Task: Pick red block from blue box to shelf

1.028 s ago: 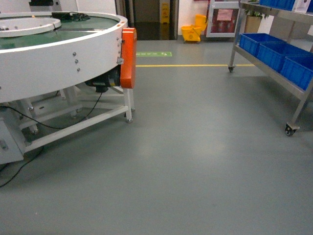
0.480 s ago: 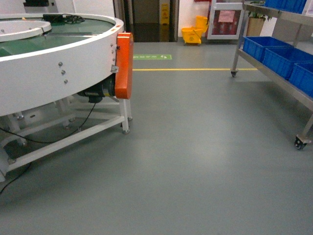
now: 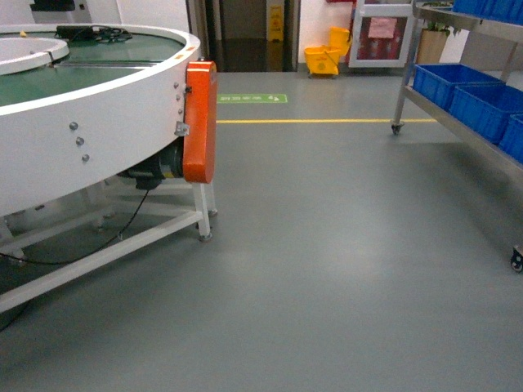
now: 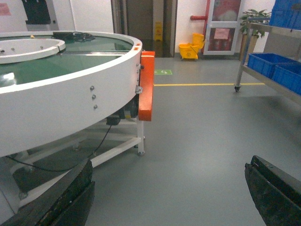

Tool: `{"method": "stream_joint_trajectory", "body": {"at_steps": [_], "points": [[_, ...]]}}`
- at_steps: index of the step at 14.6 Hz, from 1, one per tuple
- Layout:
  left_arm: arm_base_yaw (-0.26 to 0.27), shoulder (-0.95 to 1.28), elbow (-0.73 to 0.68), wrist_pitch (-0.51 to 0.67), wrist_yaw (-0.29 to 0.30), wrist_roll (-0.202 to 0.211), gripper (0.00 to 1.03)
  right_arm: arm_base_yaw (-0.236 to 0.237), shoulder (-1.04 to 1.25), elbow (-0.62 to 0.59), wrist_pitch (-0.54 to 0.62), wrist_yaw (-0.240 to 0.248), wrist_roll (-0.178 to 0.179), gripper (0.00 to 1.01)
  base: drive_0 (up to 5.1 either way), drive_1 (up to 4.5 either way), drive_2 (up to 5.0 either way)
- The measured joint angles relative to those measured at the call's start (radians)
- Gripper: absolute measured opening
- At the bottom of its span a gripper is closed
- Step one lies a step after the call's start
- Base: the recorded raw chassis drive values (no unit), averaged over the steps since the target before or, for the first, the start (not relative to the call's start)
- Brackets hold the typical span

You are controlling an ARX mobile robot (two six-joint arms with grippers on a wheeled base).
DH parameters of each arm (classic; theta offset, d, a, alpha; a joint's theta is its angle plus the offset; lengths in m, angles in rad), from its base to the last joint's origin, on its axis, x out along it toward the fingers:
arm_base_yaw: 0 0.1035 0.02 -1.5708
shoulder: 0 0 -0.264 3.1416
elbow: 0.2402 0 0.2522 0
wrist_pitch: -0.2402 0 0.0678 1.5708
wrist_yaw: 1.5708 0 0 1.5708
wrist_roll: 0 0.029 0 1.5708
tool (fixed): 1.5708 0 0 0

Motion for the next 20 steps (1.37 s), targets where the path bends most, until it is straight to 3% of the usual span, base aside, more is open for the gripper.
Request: {"method": "stream_joint_trajectory", "body": {"at_steps": [20], "points": [[0.000,0.000,0.000,0.001,0.000,0.000,0.98,0.000,0.000,0.000,-0.001,0.000,0.000,0.28,0.1,4.32,-4.2]]}}
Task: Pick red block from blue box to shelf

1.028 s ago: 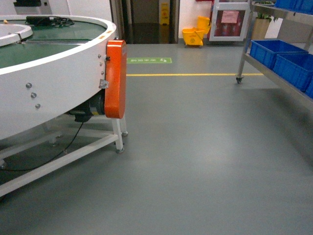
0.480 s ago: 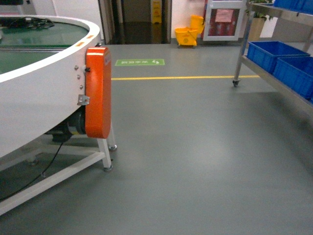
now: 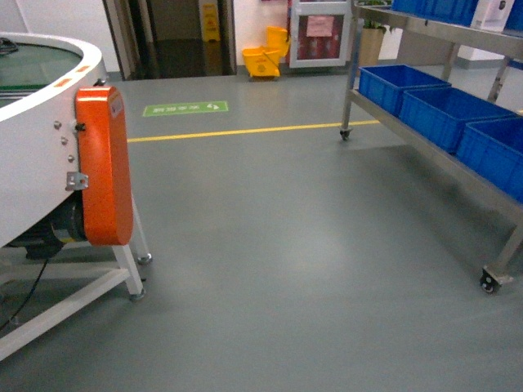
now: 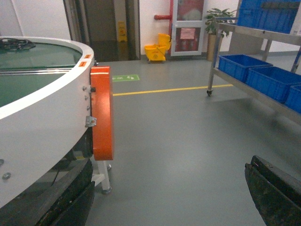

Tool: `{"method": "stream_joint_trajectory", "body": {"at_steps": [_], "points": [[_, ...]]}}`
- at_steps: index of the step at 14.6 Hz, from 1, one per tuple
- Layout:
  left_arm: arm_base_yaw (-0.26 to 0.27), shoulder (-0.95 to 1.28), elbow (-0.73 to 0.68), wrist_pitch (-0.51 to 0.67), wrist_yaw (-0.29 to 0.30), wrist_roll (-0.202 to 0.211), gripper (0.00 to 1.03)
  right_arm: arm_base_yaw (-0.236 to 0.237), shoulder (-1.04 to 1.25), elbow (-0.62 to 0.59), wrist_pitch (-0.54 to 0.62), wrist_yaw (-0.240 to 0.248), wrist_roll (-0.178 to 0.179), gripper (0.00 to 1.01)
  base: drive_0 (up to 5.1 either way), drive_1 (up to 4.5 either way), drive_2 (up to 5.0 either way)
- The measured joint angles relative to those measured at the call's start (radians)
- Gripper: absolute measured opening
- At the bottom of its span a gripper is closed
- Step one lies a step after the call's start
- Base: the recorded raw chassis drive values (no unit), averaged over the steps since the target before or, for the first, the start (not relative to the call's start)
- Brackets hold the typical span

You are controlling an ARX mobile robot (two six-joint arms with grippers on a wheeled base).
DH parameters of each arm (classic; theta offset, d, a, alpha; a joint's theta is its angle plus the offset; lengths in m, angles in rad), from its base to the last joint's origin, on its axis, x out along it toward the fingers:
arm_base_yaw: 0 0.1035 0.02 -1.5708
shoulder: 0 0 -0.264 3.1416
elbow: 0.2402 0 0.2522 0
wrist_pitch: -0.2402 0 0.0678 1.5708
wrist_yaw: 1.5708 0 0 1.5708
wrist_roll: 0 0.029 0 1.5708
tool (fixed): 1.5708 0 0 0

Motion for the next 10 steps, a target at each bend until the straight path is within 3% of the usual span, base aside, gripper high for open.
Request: {"method": "stream_joint_trajectory", "body": {"at_steps": [10], "points": [[0.000,0.000,0.000,0.000,0.000,0.000,0.98,0.000,0.000,0.000,0.000,0.000,0.000,0.28,0.1,4.32,-4.2]]}}
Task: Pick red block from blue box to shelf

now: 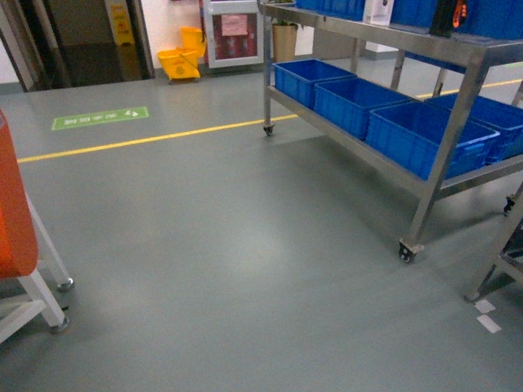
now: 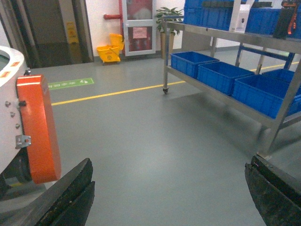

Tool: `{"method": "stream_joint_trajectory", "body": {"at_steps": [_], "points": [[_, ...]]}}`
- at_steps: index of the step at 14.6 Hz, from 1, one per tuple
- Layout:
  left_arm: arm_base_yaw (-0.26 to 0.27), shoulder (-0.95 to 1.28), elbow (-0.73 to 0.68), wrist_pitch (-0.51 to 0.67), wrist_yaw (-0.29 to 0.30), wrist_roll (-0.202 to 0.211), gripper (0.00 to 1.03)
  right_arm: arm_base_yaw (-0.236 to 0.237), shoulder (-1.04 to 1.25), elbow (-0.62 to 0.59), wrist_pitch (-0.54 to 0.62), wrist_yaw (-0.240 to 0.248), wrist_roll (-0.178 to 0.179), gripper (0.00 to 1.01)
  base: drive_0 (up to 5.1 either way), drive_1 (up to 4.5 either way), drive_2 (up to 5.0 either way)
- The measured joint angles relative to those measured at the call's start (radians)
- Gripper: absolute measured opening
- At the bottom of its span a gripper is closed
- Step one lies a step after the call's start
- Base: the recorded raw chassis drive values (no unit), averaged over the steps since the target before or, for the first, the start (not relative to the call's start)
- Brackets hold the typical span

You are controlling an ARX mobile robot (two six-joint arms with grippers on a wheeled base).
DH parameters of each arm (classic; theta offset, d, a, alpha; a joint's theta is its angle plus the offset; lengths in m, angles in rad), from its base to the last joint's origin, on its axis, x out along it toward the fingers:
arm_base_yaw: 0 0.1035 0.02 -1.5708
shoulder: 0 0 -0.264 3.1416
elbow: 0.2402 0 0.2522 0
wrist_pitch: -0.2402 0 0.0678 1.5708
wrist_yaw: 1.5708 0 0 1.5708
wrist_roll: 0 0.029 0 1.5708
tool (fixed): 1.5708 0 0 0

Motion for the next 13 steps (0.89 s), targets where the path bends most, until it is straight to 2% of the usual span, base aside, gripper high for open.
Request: {"method": "stream_joint_trajectory", "body": {"at_steps": [13], "points": [[0.000,0.000,0.000,0.000,0.000,0.000,0.98,0.000,0.000,0.000,0.000,0.000,0.000,0.28,0.1,4.32,-4.2]]}}
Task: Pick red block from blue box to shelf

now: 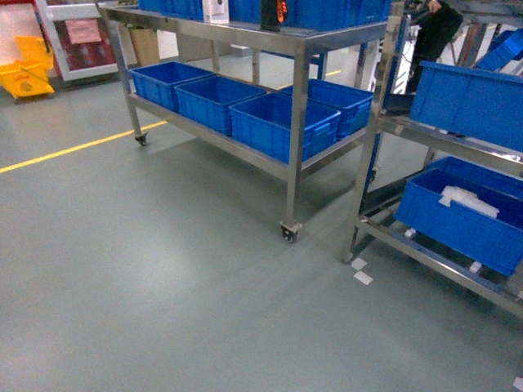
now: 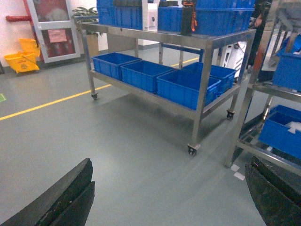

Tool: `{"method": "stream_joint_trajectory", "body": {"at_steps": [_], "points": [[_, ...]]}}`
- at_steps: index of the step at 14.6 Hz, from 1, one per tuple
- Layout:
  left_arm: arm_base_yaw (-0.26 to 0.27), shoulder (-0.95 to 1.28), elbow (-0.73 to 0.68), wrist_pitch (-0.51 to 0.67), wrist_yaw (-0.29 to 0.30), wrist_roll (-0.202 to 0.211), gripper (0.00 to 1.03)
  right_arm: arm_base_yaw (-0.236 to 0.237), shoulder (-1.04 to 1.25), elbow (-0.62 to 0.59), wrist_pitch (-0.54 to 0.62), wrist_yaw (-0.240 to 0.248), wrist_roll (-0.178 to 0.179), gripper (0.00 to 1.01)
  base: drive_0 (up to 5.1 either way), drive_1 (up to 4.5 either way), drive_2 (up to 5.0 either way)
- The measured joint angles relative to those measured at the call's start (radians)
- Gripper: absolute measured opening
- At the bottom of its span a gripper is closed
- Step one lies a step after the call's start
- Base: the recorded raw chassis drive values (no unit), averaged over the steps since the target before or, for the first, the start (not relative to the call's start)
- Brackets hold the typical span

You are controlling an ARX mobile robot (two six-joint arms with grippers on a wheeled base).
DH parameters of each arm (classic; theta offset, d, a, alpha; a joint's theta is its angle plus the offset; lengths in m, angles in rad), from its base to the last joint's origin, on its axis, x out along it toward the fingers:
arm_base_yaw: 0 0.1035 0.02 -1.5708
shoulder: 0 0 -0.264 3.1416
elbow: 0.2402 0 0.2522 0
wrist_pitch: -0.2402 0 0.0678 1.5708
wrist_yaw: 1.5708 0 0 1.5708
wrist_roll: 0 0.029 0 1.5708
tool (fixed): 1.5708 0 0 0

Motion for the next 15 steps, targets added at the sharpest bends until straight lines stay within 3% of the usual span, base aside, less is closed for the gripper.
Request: {"method": "stream_joint_trajectory", "body": {"at_steps": [15], "points": [[0.000,0.000,0.000,0.000,0.000,0.000,0.98,0.000,0.000,0.000,0.000,0.000,0.000,0.28,0.1,4.32,-4.2]]}}
